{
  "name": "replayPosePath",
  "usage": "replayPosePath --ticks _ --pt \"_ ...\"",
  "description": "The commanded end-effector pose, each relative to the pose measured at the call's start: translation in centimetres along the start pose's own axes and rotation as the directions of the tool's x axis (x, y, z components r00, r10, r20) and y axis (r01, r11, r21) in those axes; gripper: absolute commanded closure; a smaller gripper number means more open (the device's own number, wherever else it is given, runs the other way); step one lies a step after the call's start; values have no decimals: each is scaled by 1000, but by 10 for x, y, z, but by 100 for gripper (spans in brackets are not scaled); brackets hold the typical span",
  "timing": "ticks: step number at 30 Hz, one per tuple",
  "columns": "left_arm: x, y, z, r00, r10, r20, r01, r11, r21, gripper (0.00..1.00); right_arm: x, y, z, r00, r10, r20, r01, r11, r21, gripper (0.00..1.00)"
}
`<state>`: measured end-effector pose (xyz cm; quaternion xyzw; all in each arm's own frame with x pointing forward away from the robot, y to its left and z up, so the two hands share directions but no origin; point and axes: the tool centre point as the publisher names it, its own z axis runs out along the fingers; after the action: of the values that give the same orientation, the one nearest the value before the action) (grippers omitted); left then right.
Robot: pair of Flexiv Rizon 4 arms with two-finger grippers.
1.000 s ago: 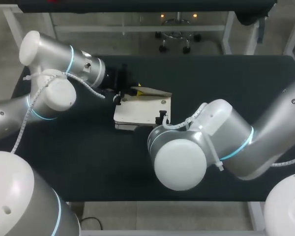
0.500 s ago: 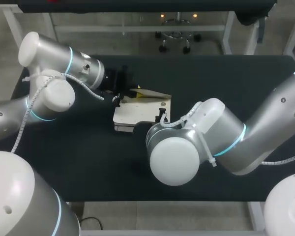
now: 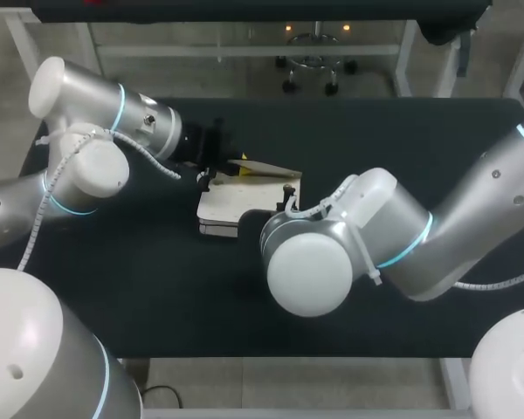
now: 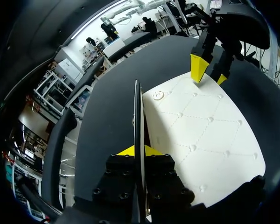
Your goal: Pick up the bag, open it, inspect its contents, close it, and place it on the opposite side
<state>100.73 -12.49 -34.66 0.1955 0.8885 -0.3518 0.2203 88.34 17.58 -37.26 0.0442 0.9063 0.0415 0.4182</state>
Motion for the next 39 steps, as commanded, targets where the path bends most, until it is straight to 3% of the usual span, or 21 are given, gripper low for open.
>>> replayPosePath --ticks 1,12,14,19,29,39 --pt "-2 1 3 1000 2 -4 -2 1000 6 100 0 -1 3 1000 2 0 -2 1000 -5 60" --pt "-3 2 7 1000 -6 -11 6 1000 1 100 1 0 1 1000 8 11 -8 1000 -12 68" --pt "-2 1 8 1000 -6 -13 6 1000 2 100 0 0 0 1000 10 18 -10 1000 -13 73" --pt "0 0 7 1000 -2 -14 2 1000 8 100 0 1 2 1000 12 17 -12 1000 -11 100" --pt "8 -5 3 999 31 18 -31 999 31 100 2 2 2 1000 14 15 -14 1000 -13 100" --pt "35 -14 3 977 177 119 -180 984 14 100 2 2 2 1000 14 15 -14 1000 -13 100"
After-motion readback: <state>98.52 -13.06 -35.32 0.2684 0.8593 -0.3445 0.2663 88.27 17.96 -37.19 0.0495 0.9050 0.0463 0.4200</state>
